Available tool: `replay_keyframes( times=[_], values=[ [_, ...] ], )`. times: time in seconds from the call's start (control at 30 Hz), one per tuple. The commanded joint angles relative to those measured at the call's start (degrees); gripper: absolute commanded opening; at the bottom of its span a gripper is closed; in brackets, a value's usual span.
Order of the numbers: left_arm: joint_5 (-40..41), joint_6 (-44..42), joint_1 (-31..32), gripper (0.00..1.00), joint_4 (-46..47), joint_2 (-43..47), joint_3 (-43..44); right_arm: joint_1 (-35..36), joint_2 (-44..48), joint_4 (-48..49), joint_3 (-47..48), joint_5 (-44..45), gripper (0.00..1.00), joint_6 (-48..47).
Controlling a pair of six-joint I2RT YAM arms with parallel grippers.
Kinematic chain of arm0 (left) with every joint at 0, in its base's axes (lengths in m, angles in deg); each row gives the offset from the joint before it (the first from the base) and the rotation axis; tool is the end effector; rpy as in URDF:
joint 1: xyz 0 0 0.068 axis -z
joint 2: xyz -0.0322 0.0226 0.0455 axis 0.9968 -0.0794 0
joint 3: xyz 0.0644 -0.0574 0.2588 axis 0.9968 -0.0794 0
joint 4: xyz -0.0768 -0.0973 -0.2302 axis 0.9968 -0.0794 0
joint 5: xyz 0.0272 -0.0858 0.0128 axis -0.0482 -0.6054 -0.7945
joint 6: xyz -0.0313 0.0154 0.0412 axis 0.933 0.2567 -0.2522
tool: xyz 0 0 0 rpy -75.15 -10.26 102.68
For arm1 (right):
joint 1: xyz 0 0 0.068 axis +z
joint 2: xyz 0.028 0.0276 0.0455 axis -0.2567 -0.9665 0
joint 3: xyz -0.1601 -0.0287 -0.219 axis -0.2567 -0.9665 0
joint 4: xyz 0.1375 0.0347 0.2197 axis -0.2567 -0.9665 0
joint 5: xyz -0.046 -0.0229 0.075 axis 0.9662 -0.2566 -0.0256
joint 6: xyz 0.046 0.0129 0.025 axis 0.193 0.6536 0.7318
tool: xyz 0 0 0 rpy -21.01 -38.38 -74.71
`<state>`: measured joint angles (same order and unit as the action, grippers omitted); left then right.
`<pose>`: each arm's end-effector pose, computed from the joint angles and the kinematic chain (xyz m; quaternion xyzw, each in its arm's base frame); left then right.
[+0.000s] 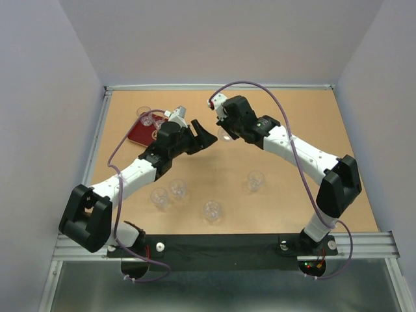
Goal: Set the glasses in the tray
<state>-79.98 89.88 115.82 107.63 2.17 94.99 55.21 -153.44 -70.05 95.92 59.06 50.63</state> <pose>0.2588 -0.1620 0.2728 -0.0222 0.7779 -0.4583 0.4293 0.3036 0.2447 0.3205 -0.3771 0.8126 -0.0384 0.4427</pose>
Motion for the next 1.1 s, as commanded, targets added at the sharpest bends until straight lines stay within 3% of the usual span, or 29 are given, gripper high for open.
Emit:
replay_keyframes(
  times=[0.0, 0.27, 0.47, 0.53, 0.63, 0.67, 0.7, 0.73, 0.97, 1.03, 1.07],
  values=[
    [7.7, 2.2, 1.4, 0.76, -0.1, -0.2, 4.2, 1.1, 0.9, 3.2, 3.0, 3.9, 0.00, -0.7],
    [10.0, 2.3, 3.5, 0.73, -0.7, -4.5, 8.5, 1.4, 1.8, 3.2, 2.5, 2.2, 0.00, 0.3],
    [10.7, 1.2, 5.5, 0.64, -2.0, -8.8, 11.6, 1.4, 2.1, 3.1, 2.5, 1.2, 0.00, 1.1],
    [11.0, 0.2, 5.8, 0.54, -4.1, -9.9, 13.3, 1.4, 2.3, 3.1, 2.4, 0.8, 0.00, 1.8],
    [14.0, -1.1, 6.8, 0.31, -7.1, -11.3, 15.2, 1.4, 2.5, 3.1, 2.1, 0.6, 0.01, 2.5],
    [16.9, -2.0, 7.0, 0.23, -7.8, -11.4, 15.6, 1.4, 2.5, 3.1, 2.1, 0.5, 0.01, 2.8],
    [18.0, -2.5, 7.2, 0.07, -8.9, -11.6, 15.9, 1.3, 2.6, 3.1, 1.7, 0.3, 0.00, 3.0],
    [19.1, -2.9, 7.7, 0.00, -9.3, -11.6, 16.6, 1.4, 2.7, 3.1, 1.7, -0.3, 0.01, 3.2],
    [22.3, -7.3, 8.1, 0.00, -10.6, -11.7, 17.7, 1.3, 3.9, 2.7, 0.1, -4.4, 0.09, 4.8],
    [22.6, -8.1, 8.1, 0.00, -9.8, -11.1, 17.2, 1.3, 4.7, 2.7, -0.4, -4.8, 0.23, 4.6],
    [22.8, -8.6, 8.0, 0.00, -9.5, -10.9, 16.7, 1.2, 5.0, 2.7, -0.8, -4.9, 0.25, 4.5]
  ],
)
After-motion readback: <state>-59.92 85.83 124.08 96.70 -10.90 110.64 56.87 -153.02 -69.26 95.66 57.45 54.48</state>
